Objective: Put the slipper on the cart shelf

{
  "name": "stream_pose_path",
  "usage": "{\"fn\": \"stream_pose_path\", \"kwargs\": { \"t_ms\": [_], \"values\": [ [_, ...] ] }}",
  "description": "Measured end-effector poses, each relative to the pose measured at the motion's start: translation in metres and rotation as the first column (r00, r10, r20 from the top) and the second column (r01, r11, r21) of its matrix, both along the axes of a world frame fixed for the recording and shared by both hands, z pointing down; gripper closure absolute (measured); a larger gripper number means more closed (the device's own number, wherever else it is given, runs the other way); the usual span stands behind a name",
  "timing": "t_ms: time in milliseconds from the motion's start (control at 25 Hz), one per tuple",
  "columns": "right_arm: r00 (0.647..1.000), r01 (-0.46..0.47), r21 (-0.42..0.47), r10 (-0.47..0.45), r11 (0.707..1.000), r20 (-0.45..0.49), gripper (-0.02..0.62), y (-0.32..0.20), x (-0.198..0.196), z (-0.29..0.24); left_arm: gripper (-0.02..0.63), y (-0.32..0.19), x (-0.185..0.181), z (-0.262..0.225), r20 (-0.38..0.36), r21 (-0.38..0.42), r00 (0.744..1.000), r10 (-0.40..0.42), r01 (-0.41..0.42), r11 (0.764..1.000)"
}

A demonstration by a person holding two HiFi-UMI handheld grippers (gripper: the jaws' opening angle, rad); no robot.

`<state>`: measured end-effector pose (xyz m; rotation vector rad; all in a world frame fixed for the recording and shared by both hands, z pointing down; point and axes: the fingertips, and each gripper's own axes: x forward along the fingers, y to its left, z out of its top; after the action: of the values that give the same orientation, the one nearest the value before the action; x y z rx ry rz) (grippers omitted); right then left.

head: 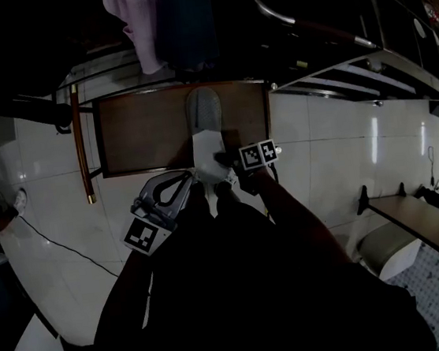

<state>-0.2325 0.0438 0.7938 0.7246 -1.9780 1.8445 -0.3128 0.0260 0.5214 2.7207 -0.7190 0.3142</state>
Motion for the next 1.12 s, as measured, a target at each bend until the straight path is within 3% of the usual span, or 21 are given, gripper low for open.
{"fn": "stream_pose_path", "kwargs": {
  "t_ms": [400, 640, 920, 1120],
  "values": [
    [0.997, -0.018, 0.146, 0.008, 0.989, 0.070, 0.531, 0.032, 0.029, -0.064, 0.603, 0.009, 0.025, -0.018, 0.002, 0.048, 1.000, 0.029, -0.029, 0.998],
    [0.997, -0.020, 0.290, -0.003, 0.957, 0.080, 0.531, 0.037, 0.048, -0.132, 0.603, 0.019, 0.046, -0.040, 0.009, 0.102, 0.996, 0.092, -0.092, 0.990],
    [0.997, -0.012, 0.491, -0.024, 0.871, 0.067, 0.531, 0.020, 0.049, -0.218, 0.603, 0.019, 0.053, -0.065, -0.016, 0.134, 0.994, 0.104, -0.101, 0.986],
    [0.997, -0.049, 0.635, -0.001, 0.771, 0.077, 0.531, -0.010, 0.052, -0.281, 0.603, 0.007, 0.059, -0.093, -0.061, 0.149, 0.995, 0.078, -0.069, 0.986]
  ]
}}
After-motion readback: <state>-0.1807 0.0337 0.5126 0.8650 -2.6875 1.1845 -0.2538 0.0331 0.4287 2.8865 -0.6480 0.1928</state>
